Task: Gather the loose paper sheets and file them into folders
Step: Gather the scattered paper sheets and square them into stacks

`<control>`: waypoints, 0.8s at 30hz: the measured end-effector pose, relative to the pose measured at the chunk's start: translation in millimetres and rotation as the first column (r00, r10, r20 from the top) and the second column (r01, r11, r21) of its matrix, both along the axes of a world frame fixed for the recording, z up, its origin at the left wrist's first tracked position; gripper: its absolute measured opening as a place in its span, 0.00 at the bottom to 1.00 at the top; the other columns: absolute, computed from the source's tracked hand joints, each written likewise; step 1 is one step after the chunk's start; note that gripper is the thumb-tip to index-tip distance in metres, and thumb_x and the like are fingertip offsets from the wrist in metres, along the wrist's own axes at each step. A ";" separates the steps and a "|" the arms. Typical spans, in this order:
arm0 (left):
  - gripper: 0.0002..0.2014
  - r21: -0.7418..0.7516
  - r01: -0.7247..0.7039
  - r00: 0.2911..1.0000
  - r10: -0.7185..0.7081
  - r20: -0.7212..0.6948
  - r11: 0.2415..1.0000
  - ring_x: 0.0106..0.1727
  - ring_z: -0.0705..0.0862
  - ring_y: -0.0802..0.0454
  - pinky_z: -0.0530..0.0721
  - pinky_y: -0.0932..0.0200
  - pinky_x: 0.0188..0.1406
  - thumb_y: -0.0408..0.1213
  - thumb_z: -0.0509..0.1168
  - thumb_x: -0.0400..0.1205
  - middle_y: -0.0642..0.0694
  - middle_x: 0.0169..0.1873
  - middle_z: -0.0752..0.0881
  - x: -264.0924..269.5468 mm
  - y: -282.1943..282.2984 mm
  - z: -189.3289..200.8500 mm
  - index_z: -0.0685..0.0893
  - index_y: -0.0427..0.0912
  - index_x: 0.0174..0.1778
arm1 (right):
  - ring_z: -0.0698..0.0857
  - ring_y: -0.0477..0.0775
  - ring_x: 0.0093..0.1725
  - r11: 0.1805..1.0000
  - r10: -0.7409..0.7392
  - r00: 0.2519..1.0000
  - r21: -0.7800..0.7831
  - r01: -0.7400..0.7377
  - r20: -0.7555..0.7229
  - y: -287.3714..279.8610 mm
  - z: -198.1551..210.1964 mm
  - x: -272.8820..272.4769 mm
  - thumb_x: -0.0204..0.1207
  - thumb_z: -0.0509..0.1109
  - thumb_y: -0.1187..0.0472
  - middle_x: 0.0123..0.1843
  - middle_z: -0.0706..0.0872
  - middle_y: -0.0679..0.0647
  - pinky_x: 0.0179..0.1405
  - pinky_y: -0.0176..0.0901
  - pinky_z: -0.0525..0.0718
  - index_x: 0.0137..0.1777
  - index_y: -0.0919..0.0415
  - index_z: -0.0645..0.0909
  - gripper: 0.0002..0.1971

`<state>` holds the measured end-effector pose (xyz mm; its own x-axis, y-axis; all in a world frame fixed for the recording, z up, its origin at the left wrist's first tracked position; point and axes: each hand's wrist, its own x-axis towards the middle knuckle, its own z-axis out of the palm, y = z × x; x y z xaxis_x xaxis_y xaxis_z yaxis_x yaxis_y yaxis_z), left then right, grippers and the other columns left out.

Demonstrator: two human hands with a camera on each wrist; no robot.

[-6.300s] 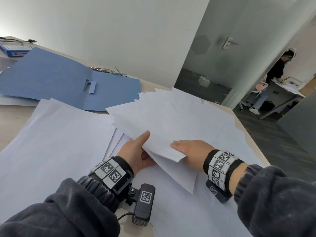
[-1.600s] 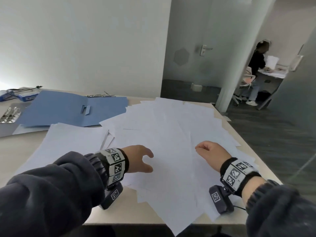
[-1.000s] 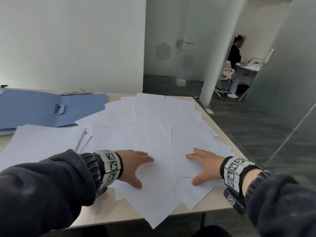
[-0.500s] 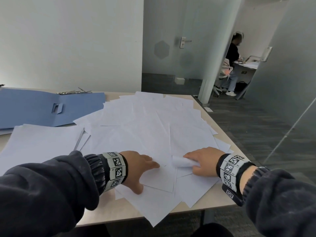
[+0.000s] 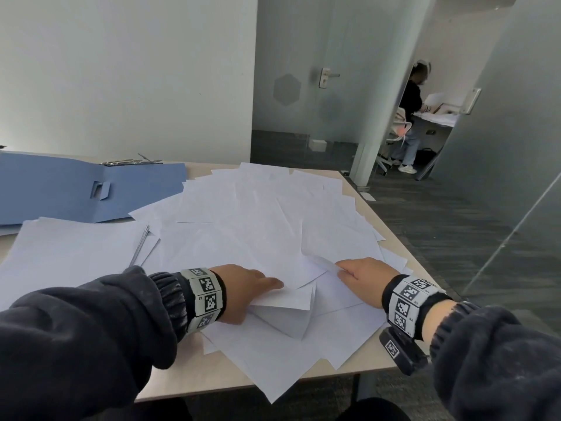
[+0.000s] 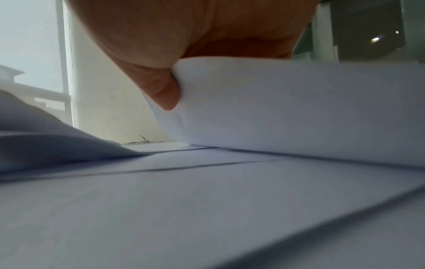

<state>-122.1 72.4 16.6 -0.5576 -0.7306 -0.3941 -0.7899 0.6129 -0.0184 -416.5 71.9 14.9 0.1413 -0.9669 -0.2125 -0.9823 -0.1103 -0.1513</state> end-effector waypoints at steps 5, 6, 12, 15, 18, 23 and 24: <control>0.32 -0.026 0.038 0.999 -0.039 -0.036 0.999 0.70 0.78 0.48 0.79 0.49 0.67 0.35 0.60 0.78 0.58 0.73 0.74 18.0 -5.1 0.2 0.66 0.64 0.77 | 0.75 0.47 0.77 0.996 0.054 0.977 -0.082 -0.038 0.207 -0.5 6.3 12.2 0.90 0.55 0.49 0.78 0.78 0.38 0.77 0.39 0.69 0.77 0.35 0.75 0.18; 0.27 -0.052 0.040 0.998 -0.043 -0.047 0.998 0.71 0.78 0.50 0.77 0.51 0.69 0.36 0.59 0.81 0.59 0.72 0.76 21.9 -6.6 1.4 0.71 0.63 0.75 | 0.74 0.45 0.78 0.993 0.099 0.970 -0.080 -0.084 0.221 -0.6 6.6 17.1 0.90 0.56 0.50 0.78 0.77 0.37 0.77 0.37 0.67 0.77 0.34 0.75 0.18; 0.14 -0.168 -0.095 0.968 0.052 -0.245 0.981 0.66 0.81 0.53 0.79 0.53 0.67 0.47 0.55 0.89 0.60 0.63 0.85 47.9 -21.1 1.2 0.83 0.62 0.65 | 0.68 0.43 0.82 0.960 0.266 0.943 0.026 -0.277 0.201 -0.2 2.6 42.6 0.82 0.49 0.29 0.83 0.71 0.37 0.82 0.40 0.63 0.82 0.33 0.66 0.30; 0.14 -0.152 -0.209 0.896 0.127 -0.425 0.966 0.68 0.81 0.54 0.75 0.60 0.68 0.44 0.58 0.89 0.57 0.65 0.85 56.4 -25.4 3.4 0.84 0.58 0.67 | 0.65 0.45 0.84 0.933 0.323 0.940 0.129 -0.335 0.106 1.8 9.3 51.7 0.61 0.50 0.13 0.86 0.64 0.38 0.83 0.44 0.61 0.86 0.34 0.56 0.52; 0.14 -0.116 -0.261 0.828 0.160 -0.538 0.958 0.67 0.81 0.56 0.73 0.65 0.64 0.42 0.60 0.89 0.57 0.64 0.85 61.6 -27.5 6.1 0.85 0.55 0.67 | 0.67 0.50 0.82 0.943 0.302 0.952 0.159 -0.291 -0.052 1.8 15.3 66.2 0.73 0.66 0.25 0.86 0.66 0.44 0.77 0.40 0.63 0.87 0.46 0.57 0.47; 0.13 -0.079 -0.341 0.745 0.218 -0.630 0.937 0.60 0.80 0.61 0.74 0.63 0.68 0.45 0.65 0.86 0.61 0.62 0.84 64.5 -25.8 8.5 0.85 0.58 0.65 | 0.79 0.59 0.72 0.978 0.208 0.960 0.050 -0.202 -0.189 -20.5 7.9 81.1 0.88 0.57 0.49 0.75 0.80 0.55 0.67 0.44 0.75 0.76 0.49 0.75 0.19; 0.14 -0.093 -0.367 0.721 0.220 -0.657 0.925 0.61 0.79 0.62 0.74 0.58 0.71 0.47 0.67 0.84 0.62 0.64 0.83 66.7 -25.5 8.6 0.83 0.60 0.66 | 0.82 0.60 0.67 0.983 0.184 0.963 0.020 -0.184 -0.197 -26.1 5.1 79.7 0.88 0.56 0.53 0.69 0.84 0.56 0.61 0.44 0.78 0.71 0.47 0.79 0.16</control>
